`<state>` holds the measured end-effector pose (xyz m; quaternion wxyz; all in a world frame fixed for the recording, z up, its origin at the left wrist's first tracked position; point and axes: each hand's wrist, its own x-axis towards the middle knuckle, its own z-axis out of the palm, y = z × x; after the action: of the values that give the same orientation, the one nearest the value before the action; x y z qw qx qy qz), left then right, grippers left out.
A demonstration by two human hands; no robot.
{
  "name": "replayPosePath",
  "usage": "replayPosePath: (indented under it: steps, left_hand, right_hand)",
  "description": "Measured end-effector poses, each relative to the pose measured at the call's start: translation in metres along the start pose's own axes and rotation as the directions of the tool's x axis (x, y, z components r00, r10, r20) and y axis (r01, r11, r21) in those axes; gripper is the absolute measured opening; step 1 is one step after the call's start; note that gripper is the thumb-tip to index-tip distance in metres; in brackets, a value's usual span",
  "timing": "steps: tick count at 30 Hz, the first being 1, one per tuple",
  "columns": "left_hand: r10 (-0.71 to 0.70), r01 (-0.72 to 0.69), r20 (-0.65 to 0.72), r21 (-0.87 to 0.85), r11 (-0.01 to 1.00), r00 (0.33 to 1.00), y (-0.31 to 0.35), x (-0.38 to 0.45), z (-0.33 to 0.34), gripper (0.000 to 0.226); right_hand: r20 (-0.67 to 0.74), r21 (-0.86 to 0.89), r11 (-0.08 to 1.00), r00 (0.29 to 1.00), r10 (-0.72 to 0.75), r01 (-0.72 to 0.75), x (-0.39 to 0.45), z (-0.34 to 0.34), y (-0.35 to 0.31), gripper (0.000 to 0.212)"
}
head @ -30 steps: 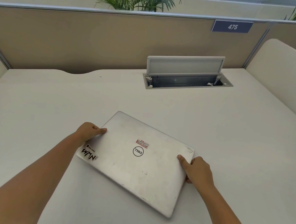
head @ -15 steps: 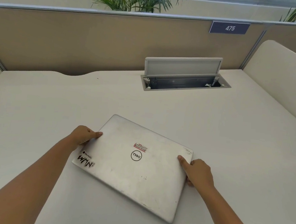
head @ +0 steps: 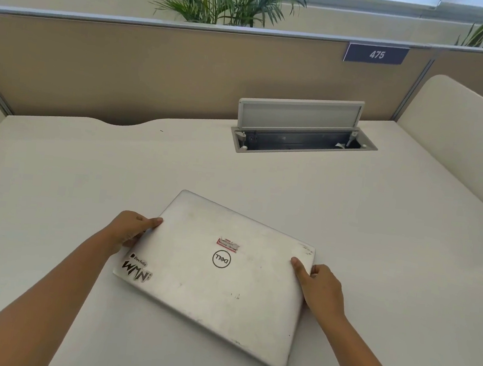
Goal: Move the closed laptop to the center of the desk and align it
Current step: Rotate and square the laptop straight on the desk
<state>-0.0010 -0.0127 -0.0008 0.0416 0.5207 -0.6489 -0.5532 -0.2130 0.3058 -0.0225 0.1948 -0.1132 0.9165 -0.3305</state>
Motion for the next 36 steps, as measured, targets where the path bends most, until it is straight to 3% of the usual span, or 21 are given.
replayPosePath:
  steps: [6, 14, 18, 26, 36]
  left_hand:
    - [-0.008, 0.006, -0.026, -0.077, 0.997, 1.0, -0.008, -0.005, -0.003, 0.029]
    - [-0.043, 0.034, -0.021, -0.338, 0.94, 0.999, -0.027, -0.021, -0.011, 0.028]
    - [-0.043, 0.024, -0.047, -0.346, 0.938, 0.998, -0.039, -0.027, -0.017, 0.041]
    - [-0.051, -0.003, -0.116, -0.424, 0.906, 0.992, -0.049, -0.039, -0.017, 0.042]
    - [-0.032, -0.045, -0.159, -0.456, 0.889, 0.987, -0.058, -0.04, -0.016, 0.023]
  right_hand:
    - [-0.001, 0.001, 0.999, 0.999, -0.05, 0.05, -0.002, 0.003, -0.007, 0.044]
    - [0.02, 0.053, 0.993, 0.994, -0.106, 0.105, 0.019, 0.009, -0.028, 0.041]
    - [0.046, 0.042, 0.989, 0.989, -0.142, 0.14, 0.033, 0.015, -0.04, 0.041]
    - [0.104, 0.047, 0.981, 0.975, -0.194, 0.19, 0.06, 0.023, -0.06, 0.039]
    - [0.171, -0.014, 0.975, 0.961, -0.218, 0.223, 0.089, 0.031, -0.086, 0.043]
